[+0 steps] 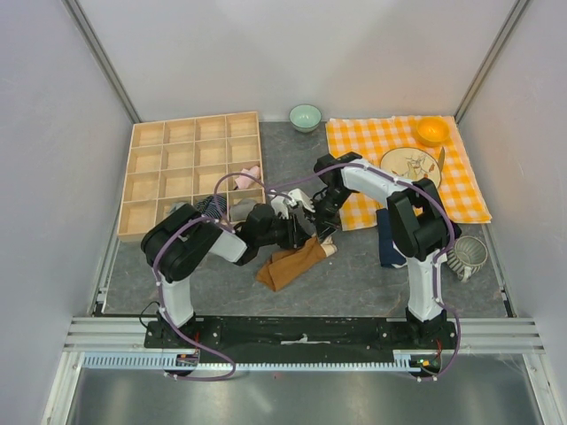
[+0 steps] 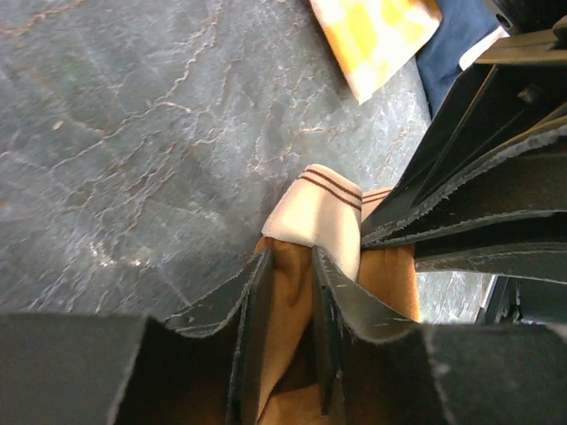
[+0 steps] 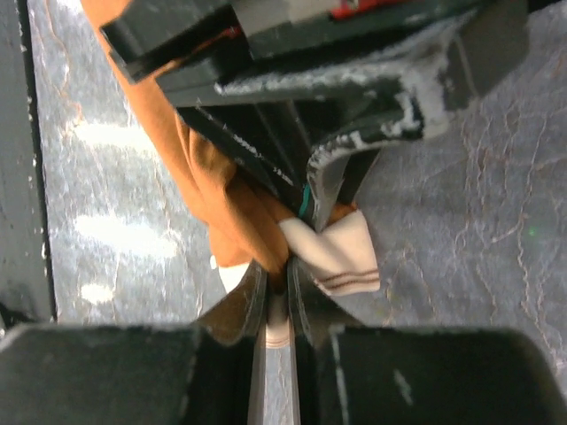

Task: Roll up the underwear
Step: Fold the underwear at the center of the board.

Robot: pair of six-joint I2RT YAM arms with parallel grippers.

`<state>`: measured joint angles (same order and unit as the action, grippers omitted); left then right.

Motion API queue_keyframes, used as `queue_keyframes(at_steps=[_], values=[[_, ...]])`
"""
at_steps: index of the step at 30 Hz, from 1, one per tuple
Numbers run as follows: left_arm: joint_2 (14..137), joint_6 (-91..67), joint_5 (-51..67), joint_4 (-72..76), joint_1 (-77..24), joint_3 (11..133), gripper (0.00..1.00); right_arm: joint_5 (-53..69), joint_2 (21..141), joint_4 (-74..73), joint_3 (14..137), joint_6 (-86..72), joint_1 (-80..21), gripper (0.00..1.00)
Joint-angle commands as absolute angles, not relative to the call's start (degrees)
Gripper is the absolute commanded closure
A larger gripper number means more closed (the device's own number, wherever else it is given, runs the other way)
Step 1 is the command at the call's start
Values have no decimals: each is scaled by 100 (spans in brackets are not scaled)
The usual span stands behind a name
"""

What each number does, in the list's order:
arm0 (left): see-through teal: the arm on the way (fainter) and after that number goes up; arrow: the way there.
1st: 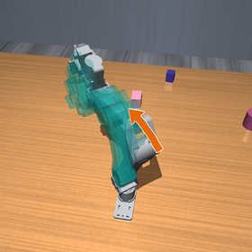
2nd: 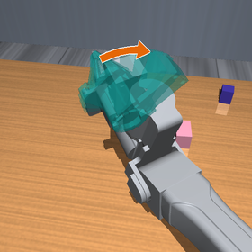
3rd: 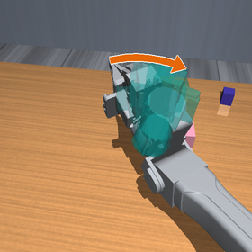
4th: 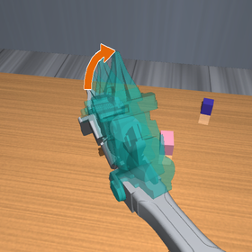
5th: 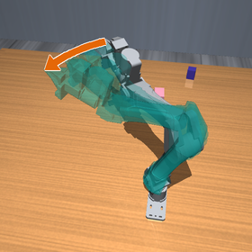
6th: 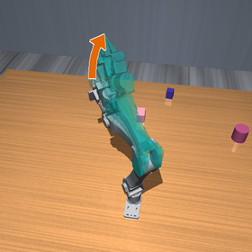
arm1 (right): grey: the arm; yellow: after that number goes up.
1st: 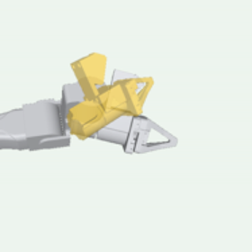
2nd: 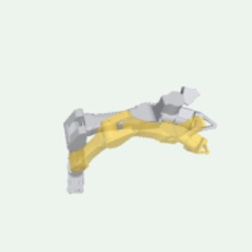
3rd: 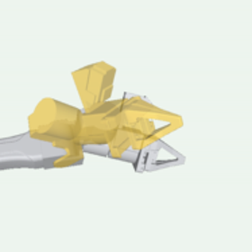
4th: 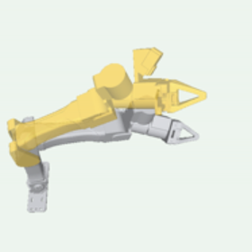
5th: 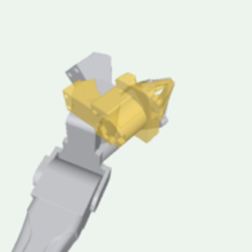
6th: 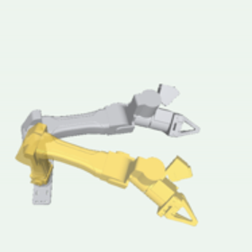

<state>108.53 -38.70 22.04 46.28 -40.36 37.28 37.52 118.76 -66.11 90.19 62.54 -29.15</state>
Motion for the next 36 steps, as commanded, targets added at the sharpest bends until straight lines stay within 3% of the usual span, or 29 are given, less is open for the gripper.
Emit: queue_keyframes(at_steps=[1, 11, 21, 25, 32, 36], values=[[10285, -3182, 2031, 4422, -4219, 3647, 64, 3068, 12340, -5740, 8798, 5283, -2795, 93], [9335, -3112, 1178, 3490, -4210, 3656, 53, 3006, 12515, -5528, 8648, 5054, -2751, 93], [8395, -2830, 634, 2805, -4210, 3165, 52, 3436, 12419, -5528, 8692, 4957, -2751, 89], [7456, -2620, 624, 2655, -4219, 2621, 53, 3515, 12393, -5537, 8701, 4948, -2751, 86], [5944, -2268, 738, 2329, -4438, 2048, 54, 3779, 12270, -5546, 8745, 4834, -2760, 77], [5765, -2110, 826, 2294, -4902, 2021, 55, 3928, 12112, -5555, 8842, 4720, -2742, 71]])
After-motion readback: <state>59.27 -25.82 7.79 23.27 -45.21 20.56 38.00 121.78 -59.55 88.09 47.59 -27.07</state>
